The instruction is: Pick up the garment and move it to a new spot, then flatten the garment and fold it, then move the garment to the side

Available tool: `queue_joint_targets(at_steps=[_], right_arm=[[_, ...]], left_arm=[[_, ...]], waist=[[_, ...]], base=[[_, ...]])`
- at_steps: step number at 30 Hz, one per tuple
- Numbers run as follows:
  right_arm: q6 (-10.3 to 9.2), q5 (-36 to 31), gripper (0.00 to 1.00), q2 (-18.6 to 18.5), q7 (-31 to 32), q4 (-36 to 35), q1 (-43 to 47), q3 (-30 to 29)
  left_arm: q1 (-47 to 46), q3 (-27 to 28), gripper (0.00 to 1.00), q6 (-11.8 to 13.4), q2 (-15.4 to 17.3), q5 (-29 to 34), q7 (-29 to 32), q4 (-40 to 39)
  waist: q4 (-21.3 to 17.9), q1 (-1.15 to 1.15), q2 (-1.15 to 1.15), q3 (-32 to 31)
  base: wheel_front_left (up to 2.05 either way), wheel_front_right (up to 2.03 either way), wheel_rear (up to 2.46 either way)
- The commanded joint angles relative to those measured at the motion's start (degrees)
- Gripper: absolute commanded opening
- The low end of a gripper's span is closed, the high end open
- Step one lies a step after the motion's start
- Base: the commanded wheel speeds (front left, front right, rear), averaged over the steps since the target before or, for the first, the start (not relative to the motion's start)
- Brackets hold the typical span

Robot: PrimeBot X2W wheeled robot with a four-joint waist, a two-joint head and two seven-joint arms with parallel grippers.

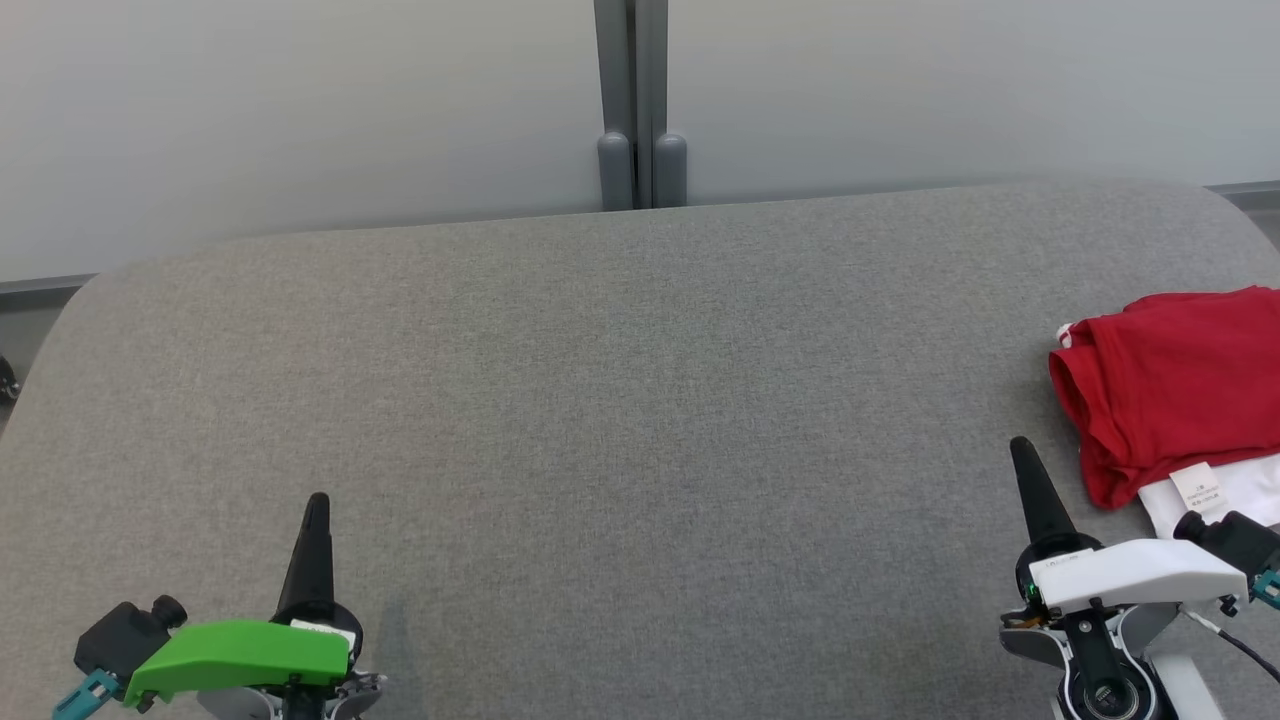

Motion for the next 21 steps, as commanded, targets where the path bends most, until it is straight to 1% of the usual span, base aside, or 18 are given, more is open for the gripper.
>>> queue_joint_targets(at_steps=[1, 21], right_arm=[[-0.03, 1.59, 0.00, -0.23, 0.40, -0.34, -1.24, -0.34], [-0.05, 11.65, 0.00, -0.16, 3.32, 0.35, -1.78, -1.99]], left_arm=[[-1.63, 0.55, 0.00, -0.49, 0.47, -1.48, 0.44, -0.36], [-3.04, 3.00, 0.00, -1.07, 0.44, -11.28, 3.43, 0.92]], waist=[[0.01, 0.00, 0.00, 0.01], [0.14, 0.00, 0.00, 0.16]], base=[[0.00, 0.00, 0.00], [0.00, 0.00, 0.00]])
